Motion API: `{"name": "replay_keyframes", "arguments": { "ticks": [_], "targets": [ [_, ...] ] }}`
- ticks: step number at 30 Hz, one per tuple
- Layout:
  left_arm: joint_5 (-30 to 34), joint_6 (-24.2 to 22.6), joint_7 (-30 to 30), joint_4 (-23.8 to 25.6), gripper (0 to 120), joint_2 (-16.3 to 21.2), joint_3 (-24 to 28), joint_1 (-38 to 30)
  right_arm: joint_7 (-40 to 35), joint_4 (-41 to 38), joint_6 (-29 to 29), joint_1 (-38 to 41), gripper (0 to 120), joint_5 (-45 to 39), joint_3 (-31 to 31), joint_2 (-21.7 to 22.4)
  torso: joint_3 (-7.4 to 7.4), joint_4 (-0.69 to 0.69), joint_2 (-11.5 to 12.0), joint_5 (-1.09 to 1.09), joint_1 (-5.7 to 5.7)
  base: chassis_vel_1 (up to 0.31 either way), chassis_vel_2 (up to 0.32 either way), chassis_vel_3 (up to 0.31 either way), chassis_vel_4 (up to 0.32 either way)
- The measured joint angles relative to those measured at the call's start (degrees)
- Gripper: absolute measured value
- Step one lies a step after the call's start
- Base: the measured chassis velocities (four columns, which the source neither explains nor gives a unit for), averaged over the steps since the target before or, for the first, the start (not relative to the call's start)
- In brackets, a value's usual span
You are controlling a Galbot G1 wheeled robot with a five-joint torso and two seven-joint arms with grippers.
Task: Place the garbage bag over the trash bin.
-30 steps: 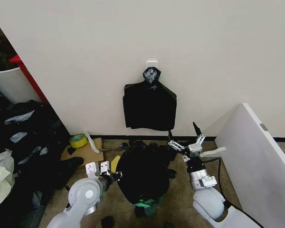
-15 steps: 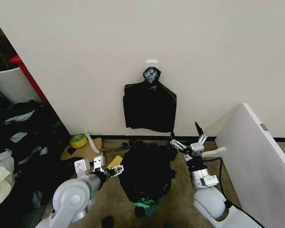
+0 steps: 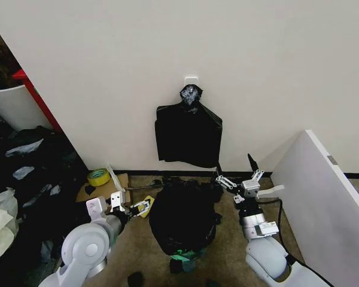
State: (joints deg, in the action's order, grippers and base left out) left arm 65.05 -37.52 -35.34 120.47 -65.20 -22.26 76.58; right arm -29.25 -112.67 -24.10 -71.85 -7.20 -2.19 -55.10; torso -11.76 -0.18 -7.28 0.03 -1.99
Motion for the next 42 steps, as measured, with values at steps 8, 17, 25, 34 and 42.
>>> {"name": "replay_keyframes", "arguments": {
  "ticks": [8, 17, 25, 34, 42],
  "targets": [
    [-6.7, 2.1, 3.2, -2.9, 100, -1.8, 0.8, -0.4, 0.0, -0.8, -0.2, -1.6, 100, 0.4, -0.6, 0.1, 0.00, -0.02, 0.0, 0.01, 0.00, 0.000, 0.000, 0.000, 0.000],
    [-37.6, 33.2, 20.8, 7.8, 100, -1.4, -1.2, 6.5, 0.8, -4.6, 3.1, -3.1, 100, -2.6, -2.5, -0.6, 0.01, 0.00, 0.0, 0.01, 0.00, 0.000, 0.000, 0.000, 0.000],
    [-51.6, 53.3, 36.1, 7.3, 100, -9.3, -6.7, 12.6, 6.5, -4.4, 4.9, -5.0, 100, -1.8, -12.9, -5.9, 0.01, 0.00, 0.0, 0.02, 0.00, 0.000, 0.000, 0.000, 0.000],
    [-51.2, 55.9, 36.8, 4.7, 100, -13.4, -8.6, 11.9, 5.3, -7.7, 11.0, -12.4, 100, 3.7, -19.5, -13.8, 0.01, -0.02, 0.0, 0.01, 0.00, 0.000, 0.000, 0.000, 0.000],
    [-52.7, 56.0, 35.4, 5.6, 100, -14.4, -7.2, 13.4, 11.4, -7.6, 5.2, -15.2, 100, 6.1, -20.6, -16.5, 0.01, -0.01, 0.0, 0.01, 0.00, 0.000, 0.000, 0.000, 0.000]
  ]
}}
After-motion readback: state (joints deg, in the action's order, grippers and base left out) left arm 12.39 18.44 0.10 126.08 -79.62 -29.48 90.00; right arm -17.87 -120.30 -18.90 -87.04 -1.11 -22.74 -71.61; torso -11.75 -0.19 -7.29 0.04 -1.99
